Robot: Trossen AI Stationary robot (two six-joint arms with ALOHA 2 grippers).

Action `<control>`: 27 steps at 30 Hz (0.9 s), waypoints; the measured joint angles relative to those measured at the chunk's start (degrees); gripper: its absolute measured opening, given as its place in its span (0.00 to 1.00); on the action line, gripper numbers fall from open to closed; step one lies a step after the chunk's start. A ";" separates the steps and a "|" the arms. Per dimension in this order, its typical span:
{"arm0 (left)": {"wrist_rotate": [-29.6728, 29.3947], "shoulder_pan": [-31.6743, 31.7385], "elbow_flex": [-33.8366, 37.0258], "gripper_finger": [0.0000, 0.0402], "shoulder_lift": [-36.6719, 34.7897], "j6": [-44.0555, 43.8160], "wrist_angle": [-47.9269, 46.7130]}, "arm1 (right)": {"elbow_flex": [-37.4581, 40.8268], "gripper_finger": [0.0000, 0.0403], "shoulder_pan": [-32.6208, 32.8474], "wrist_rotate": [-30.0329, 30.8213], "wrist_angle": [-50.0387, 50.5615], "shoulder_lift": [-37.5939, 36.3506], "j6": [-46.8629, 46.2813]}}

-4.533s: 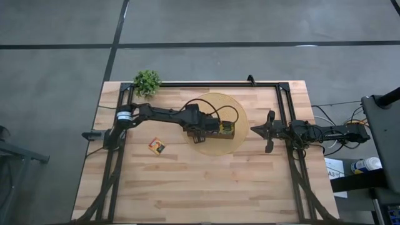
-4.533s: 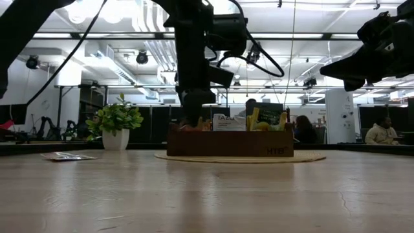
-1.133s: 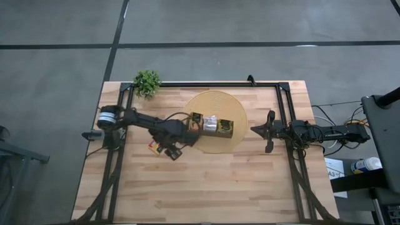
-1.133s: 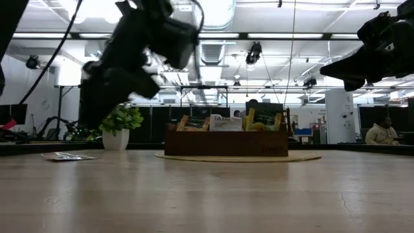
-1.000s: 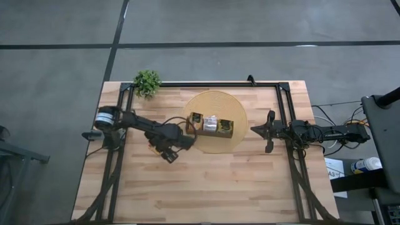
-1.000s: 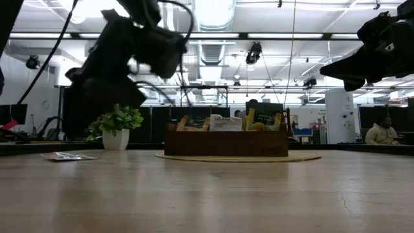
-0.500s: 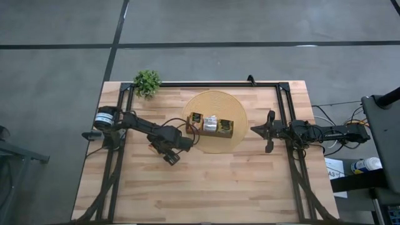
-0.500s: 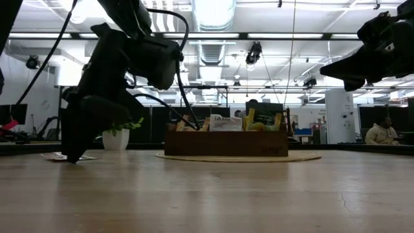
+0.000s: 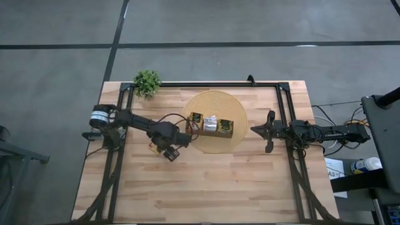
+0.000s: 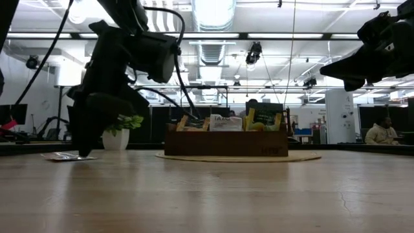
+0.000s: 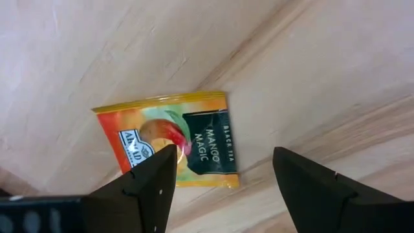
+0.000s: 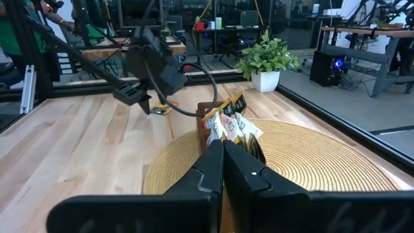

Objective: Pick & Place Tea
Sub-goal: Put the orange tea bag into the left section of the wooden organizer

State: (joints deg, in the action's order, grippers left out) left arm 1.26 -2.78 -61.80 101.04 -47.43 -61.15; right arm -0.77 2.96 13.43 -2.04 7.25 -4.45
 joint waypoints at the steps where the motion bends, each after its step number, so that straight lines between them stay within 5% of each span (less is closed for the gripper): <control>1: 0.48 0.52 0.50 0.62 -0.19 0.33 0.36 | 0.02 0.02 0.02 -0.02 -0.01 0.00 0.00; 16: 4.42 4.17 12.26 0.58 -0.73 0.94 14.02 | 0.02 0.02 0.02 -0.01 0.00 0.03 0.00; 27: 2.57 4.28 14.19 0.03 -1.11 1.14 16.22 | 0.02 0.02 0.02 -0.01 -0.01 0.04 0.00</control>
State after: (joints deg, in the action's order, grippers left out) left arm 3.83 1.50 -47.62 99.92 -46.29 -44.93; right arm -0.75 2.98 13.42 -2.05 7.29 -4.45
